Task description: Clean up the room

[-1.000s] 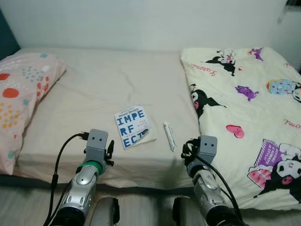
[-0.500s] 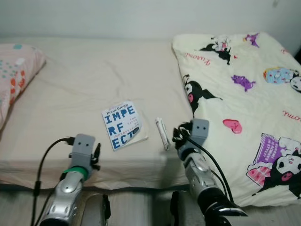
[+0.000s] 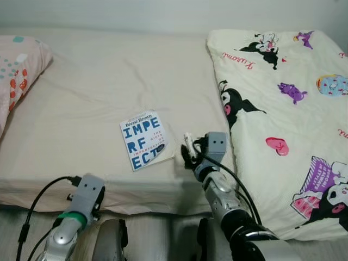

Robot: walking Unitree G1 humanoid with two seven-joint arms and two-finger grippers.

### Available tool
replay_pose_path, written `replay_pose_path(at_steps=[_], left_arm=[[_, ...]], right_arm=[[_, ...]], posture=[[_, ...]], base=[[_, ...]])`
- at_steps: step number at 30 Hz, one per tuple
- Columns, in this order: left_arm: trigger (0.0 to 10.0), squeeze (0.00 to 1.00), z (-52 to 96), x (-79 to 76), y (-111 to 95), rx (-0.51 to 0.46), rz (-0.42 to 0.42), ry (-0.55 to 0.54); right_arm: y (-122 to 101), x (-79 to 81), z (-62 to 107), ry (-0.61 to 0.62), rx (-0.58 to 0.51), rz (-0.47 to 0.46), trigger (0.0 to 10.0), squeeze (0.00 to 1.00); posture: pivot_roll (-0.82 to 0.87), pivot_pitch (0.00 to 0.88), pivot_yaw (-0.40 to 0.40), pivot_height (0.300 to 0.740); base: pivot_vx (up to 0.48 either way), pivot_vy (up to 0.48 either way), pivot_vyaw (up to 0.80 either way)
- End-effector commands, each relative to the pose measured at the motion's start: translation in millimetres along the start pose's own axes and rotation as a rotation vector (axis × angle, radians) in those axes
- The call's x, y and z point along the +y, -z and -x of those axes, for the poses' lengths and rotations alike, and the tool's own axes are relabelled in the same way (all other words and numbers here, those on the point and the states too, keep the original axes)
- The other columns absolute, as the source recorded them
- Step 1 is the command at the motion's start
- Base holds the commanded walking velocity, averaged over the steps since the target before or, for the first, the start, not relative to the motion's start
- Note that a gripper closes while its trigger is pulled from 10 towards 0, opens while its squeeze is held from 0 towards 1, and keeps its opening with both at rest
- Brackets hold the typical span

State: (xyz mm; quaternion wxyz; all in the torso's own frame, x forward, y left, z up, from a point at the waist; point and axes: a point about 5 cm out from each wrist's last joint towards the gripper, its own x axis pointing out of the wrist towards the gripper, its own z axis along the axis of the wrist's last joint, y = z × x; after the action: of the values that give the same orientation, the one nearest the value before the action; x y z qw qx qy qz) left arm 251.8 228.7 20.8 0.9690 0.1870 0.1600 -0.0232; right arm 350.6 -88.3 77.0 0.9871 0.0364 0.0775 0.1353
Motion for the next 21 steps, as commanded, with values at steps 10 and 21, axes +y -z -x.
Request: replay_pose_path(at_steps=[10, 21], left_arm=[[10.0, 0.0, 16.7, 5.5, 0, -0.004, -0.033, 0.024], [10.0, 0.0, 30.3, 17.4, -8, -0.023, -0.044, 0.025]], right_arm=[[9, 13.3, 1.4, -0.029, 0.034, 0.184, 10.0, 1.0], [6, 0.2, 1.3, 0.121, 0.023, 0.209, 10.0, 1.0]], posture=[[0.22, 0.242, -0.004, 0.588], [0.26, 0.287, 0.012, 0.588]], base=[[0.0, 0.0, 0.0], [0.0, 0.0, 0.0]])
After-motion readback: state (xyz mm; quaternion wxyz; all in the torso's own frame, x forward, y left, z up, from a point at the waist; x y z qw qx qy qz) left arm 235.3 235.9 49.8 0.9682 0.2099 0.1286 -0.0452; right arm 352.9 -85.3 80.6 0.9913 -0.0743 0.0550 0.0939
